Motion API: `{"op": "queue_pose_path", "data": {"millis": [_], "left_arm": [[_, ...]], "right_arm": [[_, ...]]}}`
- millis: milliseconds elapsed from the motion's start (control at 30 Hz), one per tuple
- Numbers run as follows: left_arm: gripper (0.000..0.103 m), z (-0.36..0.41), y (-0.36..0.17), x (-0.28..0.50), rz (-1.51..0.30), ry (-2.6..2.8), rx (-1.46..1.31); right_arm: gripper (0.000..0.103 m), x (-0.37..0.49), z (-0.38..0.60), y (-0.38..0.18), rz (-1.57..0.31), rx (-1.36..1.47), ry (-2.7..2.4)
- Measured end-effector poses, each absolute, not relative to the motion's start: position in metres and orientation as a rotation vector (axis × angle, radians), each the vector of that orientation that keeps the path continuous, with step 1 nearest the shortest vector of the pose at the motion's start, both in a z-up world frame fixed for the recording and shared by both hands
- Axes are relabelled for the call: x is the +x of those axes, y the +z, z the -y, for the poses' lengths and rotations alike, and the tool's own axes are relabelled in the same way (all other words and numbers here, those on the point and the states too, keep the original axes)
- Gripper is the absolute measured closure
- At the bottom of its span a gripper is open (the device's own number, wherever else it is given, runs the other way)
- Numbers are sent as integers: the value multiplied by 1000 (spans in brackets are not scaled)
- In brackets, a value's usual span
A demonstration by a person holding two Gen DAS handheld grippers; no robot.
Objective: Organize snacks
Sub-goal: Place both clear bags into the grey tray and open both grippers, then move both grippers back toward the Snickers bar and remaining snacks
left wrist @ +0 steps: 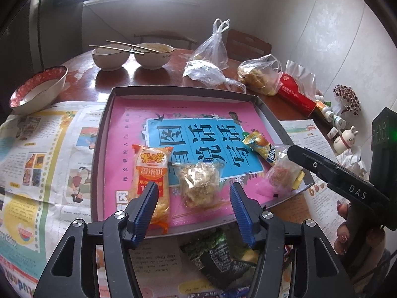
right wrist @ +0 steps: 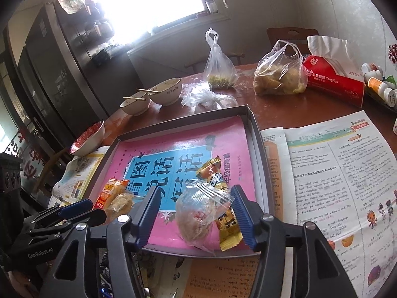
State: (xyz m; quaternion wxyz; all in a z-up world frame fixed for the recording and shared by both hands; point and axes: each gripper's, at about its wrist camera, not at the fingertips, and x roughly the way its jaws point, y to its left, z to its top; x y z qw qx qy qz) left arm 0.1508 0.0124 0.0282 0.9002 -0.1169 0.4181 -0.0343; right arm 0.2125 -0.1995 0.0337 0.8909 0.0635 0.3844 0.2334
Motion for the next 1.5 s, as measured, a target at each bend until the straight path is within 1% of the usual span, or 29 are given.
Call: {"op": "queue_pose_path", "data": {"millis": [200, 267, 333, 367, 1233, 1500], "left_arm": [[40, -15, 34, 141, -852, -61, -238], [38, -16, 35, 137, -849, -57, -240], [33, -17, 36, 134, -848, -56, -239], [33, -18, 36, 132, -848, -55, -237], [32, -23, 44, 99, -844, -54, -223], [32, -21, 39, 92, -860, -61, -219]], "right_arm": [[44, 203, 202, 42, -775, 132, 488], [44, 201, 203, 44, -770, 132, 489], [43, 197, 204, 46, -765, 131, 490], [43, 196, 204, 47, -762, 132, 492], [42, 158, 194, 59, -737, 87, 543], [42, 150, 187, 56, -743, 60, 562]]}}
